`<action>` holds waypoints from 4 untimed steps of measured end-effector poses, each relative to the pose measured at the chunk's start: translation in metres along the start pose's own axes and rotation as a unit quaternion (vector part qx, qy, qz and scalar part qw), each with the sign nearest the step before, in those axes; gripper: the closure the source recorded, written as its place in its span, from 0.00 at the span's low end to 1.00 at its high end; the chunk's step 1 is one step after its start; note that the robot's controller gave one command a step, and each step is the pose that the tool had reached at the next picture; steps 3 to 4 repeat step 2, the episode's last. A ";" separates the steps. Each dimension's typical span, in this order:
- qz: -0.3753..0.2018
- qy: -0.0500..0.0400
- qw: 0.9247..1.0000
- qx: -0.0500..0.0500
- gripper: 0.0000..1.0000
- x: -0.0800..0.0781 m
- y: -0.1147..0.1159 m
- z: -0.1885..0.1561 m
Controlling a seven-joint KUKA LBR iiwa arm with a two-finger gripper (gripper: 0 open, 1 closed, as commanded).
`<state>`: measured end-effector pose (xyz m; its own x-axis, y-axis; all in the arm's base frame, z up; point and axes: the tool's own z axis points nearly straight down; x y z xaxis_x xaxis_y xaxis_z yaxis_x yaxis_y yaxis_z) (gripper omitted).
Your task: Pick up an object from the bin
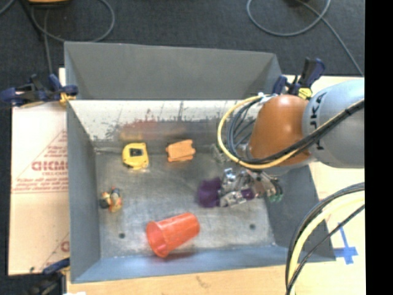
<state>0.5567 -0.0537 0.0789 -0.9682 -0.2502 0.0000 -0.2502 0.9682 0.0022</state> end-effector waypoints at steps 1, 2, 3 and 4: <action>0.000 0.000 1.000 0.000 1.00 0.000 0.000 0.000; 0.007 -0.006 1.000 0.003 1.00 0.008 0.014 -0.177; 0.007 -0.006 1.000 0.003 1.00 0.008 0.014 -0.177; 0.007 -0.006 1.000 0.003 1.00 0.008 0.014 -0.177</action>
Offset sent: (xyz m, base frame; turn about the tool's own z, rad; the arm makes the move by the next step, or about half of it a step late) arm -0.0138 0.0123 0.1712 0.0162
